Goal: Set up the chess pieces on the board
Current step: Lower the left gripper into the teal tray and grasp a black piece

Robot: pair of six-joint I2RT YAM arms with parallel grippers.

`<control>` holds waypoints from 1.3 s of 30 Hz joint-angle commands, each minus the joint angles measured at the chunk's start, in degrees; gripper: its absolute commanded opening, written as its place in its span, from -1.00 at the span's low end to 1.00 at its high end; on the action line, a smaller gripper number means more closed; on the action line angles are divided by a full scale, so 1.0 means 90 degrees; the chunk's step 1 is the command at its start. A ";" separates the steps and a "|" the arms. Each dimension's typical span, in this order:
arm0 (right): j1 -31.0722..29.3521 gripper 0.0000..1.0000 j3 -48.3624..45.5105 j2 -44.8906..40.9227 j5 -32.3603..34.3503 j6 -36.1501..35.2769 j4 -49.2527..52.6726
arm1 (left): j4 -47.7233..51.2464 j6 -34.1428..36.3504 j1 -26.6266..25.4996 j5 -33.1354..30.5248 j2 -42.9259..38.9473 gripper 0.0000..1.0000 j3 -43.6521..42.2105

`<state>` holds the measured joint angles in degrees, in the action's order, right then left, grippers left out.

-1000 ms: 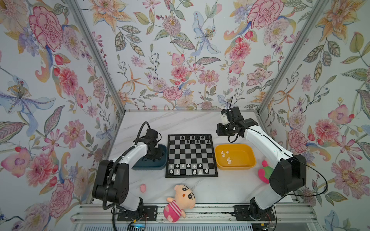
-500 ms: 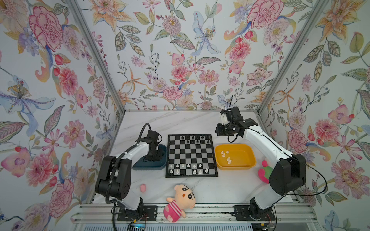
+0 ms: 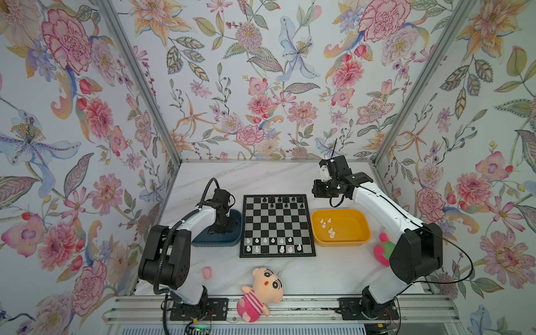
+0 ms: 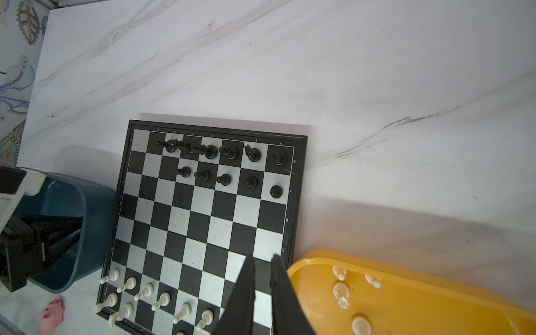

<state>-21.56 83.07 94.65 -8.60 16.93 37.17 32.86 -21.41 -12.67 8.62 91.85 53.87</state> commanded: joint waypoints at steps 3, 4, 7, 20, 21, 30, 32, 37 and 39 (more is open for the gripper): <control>-0.0041 -0.72 -0.0065 0.0164 -0.0036 0.0096 -0.0083 | -0.0048 0.0108 -0.0031 0.0048 0.0154 -0.40 0.0060; -0.0036 -0.73 -0.0060 0.0167 -0.0038 0.0093 -0.0085 | -0.0048 0.0113 -0.0031 0.0048 0.0160 -0.40 0.0060; -0.0041 -0.73 -0.0060 0.0196 -0.0054 0.0111 -0.0086 | -0.0057 0.0115 -0.0031 0.0056 0.0171 -0.45 0.0069; -0.0045 -0.75 -0.0127 0.0208 -0.0063 0.0119 -0.0087 | -0.0067 0.0124 -0.0069 0.0087 0.0188 -0.68 0.0079; -0.0045 -0.75 -0.0132 0.0207 -0.0062 0.0123 -0.0095 | -0.0067 0.0129 -0.0067 0.0087 0.0185 -0.72 0.0079; -0.0037 -0.77 -0.0172 0.0177 -0.0044 0.0130 -0.0097 | -0.0029 0.0135 -0.0089 0.0050 0.0167 -1.00 0.0116; -0.0038 -0.79 -0.0179 0.0162 -0.0048 0.0139 -0.0099 | 0.0000 0.0129 -0.0100 0.0028 0.0117 -1.00 0.0145; -0.0036 -0.82 -0.0215 0.0147 -0.0048 0.0133 -0.0111 | 0.0076 0.0125 -0.0145 -0.0069 -0.0003 -1.00 0.0206; -0.0036 -0.82 -0.0215 0.0137 -0.0047 0.0127 -0.0115 | 0.0172 0.0130 -0.0154 -0.0112 -0.0053 -1.00 0.0261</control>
<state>-21.67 81.76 95.81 -8.62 17.39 36.56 32.16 -20.78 -13.43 8.56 92.66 54.39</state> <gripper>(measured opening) 0.091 0.103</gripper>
